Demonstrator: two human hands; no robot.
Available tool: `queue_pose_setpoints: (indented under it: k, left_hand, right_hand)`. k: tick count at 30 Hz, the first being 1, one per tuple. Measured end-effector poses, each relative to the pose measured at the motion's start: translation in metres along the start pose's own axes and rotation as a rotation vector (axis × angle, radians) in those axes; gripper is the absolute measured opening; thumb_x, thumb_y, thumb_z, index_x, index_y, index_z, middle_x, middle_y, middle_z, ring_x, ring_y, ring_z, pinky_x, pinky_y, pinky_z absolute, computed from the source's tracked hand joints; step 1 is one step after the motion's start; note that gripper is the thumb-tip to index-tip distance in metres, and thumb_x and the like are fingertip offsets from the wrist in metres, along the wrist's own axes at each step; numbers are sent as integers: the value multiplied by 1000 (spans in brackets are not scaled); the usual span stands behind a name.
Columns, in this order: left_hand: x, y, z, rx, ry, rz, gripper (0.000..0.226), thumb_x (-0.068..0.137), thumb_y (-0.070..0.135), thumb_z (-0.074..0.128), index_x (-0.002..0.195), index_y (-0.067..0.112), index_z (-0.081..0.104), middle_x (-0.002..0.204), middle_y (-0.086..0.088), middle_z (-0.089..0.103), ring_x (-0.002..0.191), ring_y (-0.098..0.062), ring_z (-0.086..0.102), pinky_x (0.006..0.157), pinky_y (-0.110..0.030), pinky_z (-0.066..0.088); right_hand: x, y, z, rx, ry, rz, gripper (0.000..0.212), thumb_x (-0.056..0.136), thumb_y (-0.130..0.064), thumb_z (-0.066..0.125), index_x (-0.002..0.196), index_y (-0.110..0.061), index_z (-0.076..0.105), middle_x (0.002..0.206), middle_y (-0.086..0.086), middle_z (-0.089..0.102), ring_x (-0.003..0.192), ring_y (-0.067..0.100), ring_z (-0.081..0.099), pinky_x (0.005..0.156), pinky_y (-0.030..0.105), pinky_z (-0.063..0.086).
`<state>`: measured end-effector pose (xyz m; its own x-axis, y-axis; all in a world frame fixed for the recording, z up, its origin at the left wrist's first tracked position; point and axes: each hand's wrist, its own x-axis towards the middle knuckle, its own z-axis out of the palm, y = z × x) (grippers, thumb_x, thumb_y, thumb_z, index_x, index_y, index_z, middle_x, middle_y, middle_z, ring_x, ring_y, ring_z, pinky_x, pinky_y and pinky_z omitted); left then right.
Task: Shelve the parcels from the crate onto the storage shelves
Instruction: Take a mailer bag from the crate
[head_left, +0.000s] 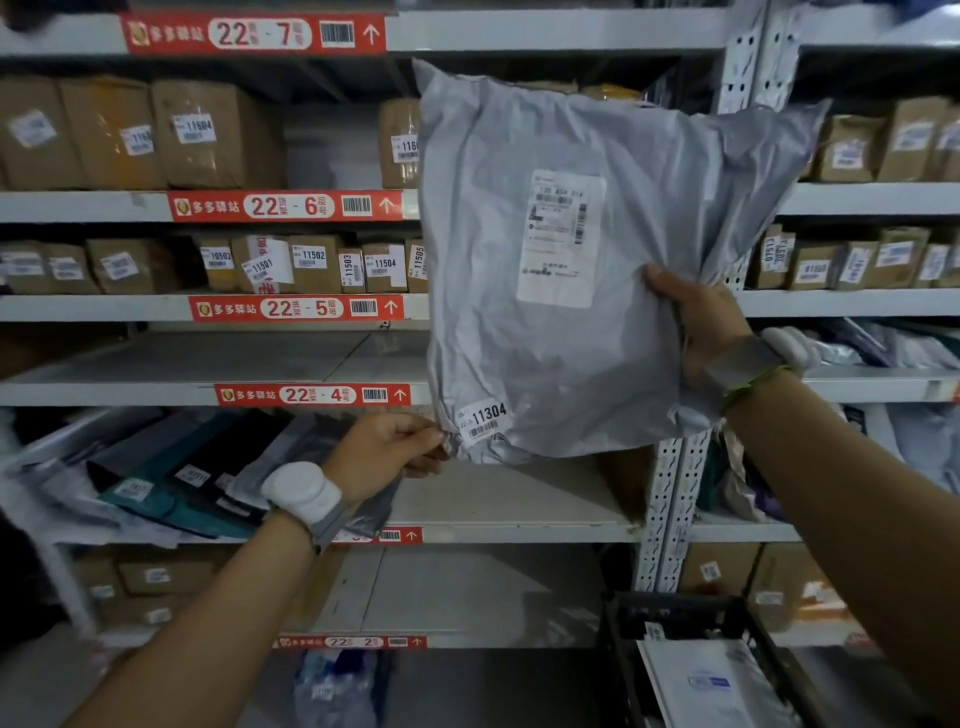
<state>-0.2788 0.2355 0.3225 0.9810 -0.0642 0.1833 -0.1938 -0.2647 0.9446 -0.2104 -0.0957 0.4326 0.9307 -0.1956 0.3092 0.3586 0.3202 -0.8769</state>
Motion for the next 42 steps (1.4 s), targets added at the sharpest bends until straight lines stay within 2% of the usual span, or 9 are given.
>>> queue_pose_setpoints:
  k: [5,12,23,27,31,35,38,40,42]
  left_hand:
    - [1,-1,1,41,-19,21,14,94,12,61,104,8,71,93,-7,76,87,-25,74,78,-31,58]
    - [0,-4,1,54,-13,12,14,95,13,60,104,10,71,90,-6,77,80,-18,73,66,-21,53]
    - [-7,-7,1,61,9,5,15,98,15,57,107,10,69,91,-4,76,77,-18,73,66,-23,54]
    - [-9,-9,-3,59,19,9,15,98,15,57,106,9,69,92,-5,76,77,-20,73,75,-34,57]
    - [-14,-10,-9,42,20,-3,15,96,15,59,106,9,68,94,-4,76,80,-23,73,86,-46,56]
    - [-25,-12,-11,-33,-2,-31,24,93,19,64,115,10,62,104,-2,75,92,-26,72,88,-42,56]
    - [-32,-22,-17,-34,-11,-7,30,91,24,67,120,20,61,111,2,74,98,-22,71,89,-40,57]
    - [-35,-33,-21,-58,39,5,27,90,25,67,117,24,64,111,3,74,101,-19,71,89,-38,56]
    - [-41,-45,-26,-65,123,-6,19,92,25,66,111,23,67,104,5,76,96,-16,72,87,-34,57]
  right_hand:
    - [5,1,-8,-8,17,25,50,72,-24,88,113,-1,71,105,14,75,93,33,73,86,47,59]
    - [6,4,-5,-32,16,34,61,62,-29,93,112,-2,72,104,15,75,93,34,73,85,48,58]
    - [-4,5,2,-26,27,29,44,73,-22,87,110,-3,72,101,14,76,90,33,74,84,48,60]
    - [-8,9,4,-15,37,43,42,73,-22,87,107,-3,72,98,14,76,90,33,74,81,47,60]
    - [-9,20,5,-15,55,64,41,70,-26,89,100,-5,73,83,7,77,75,24,75,72,39,62]
    - [-7,49,8,46,42,161,64,57,-30,95,112,-5,72,103,14,75,95,35,72,83,49,59]
    - [-12,81,16,80,11,290,67,59,-28,93,119,-8,70,111,16,73,99,37,71,86,52,57]
    - [-21,103,23,95,23,353,68,60,-29,92,120,-7,69,111,15,73,101,37,70,89,52,56]
    - [-38,122,32,61,38,417,60,71,-30,88,122,-6,67,112,14,73,103,34,70,93,48,55]
